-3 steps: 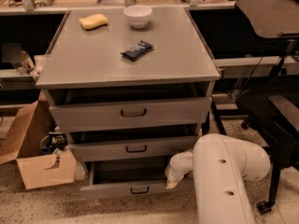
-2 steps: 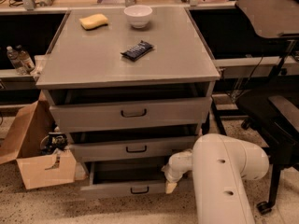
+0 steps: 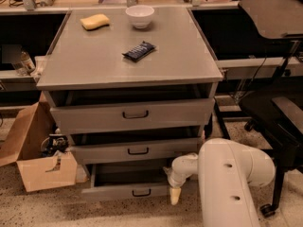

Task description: Open bottom drawer

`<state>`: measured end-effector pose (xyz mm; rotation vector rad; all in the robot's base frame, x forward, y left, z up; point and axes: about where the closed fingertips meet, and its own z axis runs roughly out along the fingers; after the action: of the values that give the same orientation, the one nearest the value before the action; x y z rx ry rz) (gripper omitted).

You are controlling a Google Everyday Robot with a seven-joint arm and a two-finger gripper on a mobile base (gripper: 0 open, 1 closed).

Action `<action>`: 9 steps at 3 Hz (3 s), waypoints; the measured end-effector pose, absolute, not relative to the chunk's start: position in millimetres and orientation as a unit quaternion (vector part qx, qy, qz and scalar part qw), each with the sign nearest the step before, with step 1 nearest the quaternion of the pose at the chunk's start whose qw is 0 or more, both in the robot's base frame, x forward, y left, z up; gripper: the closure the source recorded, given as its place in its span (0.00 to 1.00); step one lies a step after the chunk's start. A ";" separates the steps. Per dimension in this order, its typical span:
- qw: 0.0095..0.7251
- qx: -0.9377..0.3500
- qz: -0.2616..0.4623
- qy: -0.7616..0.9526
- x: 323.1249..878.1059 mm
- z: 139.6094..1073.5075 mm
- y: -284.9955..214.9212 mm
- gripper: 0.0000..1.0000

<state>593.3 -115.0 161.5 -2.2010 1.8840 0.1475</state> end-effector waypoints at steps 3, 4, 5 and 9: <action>0.070 -0.786 0.115 0.604 516.4 154.3 -94.4 0.43; 0.063 -0.794 0.119 0.592 498.6 161.4 -90.7 0.66; 0.062 -0.798 0.123 0.587 476.7 170.7 -89.3 0.88; 0.077 -0.781 0.141 0.603 446.1 163.5 -101.0 0.49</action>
Offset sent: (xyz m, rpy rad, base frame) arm -0.1082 0.0298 -0.0079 0.0094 0.2037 0.1752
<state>446.1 -101.0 163.5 -2.3411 1.8076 0.4234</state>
